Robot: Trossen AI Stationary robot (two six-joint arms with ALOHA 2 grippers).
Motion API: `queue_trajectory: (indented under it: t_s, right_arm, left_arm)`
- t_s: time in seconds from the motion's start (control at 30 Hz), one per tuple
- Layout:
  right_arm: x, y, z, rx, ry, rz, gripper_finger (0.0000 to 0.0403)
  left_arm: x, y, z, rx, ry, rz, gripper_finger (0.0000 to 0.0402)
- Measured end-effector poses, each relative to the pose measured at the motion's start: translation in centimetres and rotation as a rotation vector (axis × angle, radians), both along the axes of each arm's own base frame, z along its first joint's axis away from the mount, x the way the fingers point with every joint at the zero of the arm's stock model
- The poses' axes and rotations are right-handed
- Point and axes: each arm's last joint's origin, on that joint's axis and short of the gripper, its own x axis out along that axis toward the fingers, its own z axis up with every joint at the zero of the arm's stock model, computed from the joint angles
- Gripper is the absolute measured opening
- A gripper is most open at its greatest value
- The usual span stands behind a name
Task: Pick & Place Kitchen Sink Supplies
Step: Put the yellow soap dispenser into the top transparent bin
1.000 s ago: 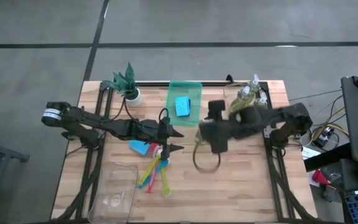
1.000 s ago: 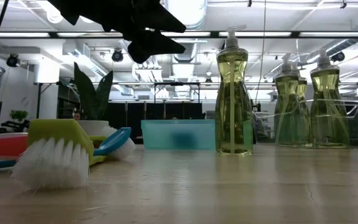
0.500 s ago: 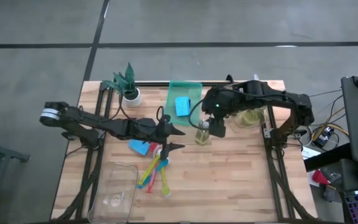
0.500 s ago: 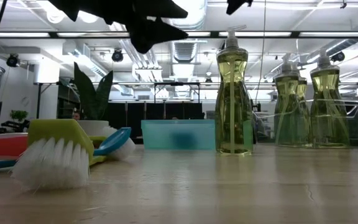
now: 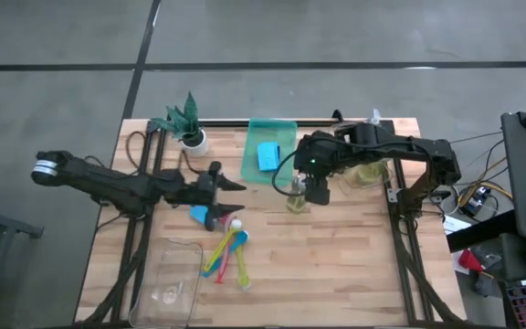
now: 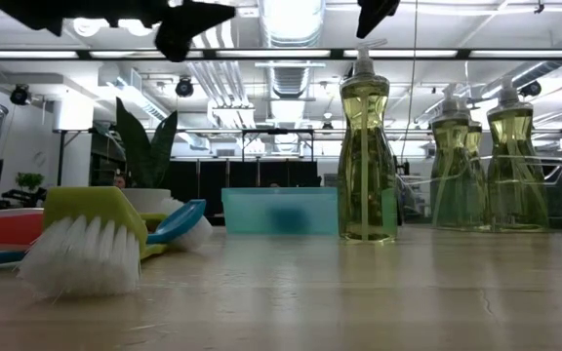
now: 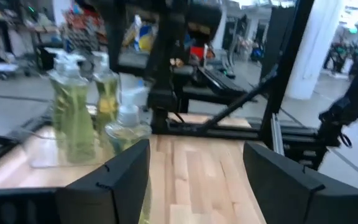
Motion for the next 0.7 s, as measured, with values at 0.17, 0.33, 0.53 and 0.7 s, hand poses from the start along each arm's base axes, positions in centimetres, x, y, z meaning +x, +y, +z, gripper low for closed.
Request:
queue_trajectory:
  t_s: [0.17,0.33,0.53,0.7]
  right_arm:
    - [0.5,0.1,-0.8,0.031,-0.01,0.004,0.0216]
    - [0.7,-0.2,-2.1,0.017,0.029,-0.008,0.0241]
    - [0.9,-0.5,-3.4,0.014,0.059,-0.017,0.0259]
    - [1.3,-0.4,-4.2,0.046,0.048,-0.004,0.0253]
  left_arm:
    - [-2.2,0.3,0.1,0.003,-0.054,0.021,0.0252]
    - [-3.3,0.5,0.1,-0.012,-0.089,0.044,0.0252]
    - [-3.4,0.6,0.0,-0.014,-0.087,0.048,0.0252]
    - [-3.4,0.6,0.0,-0.015,-0.088,0.048,0.0252]
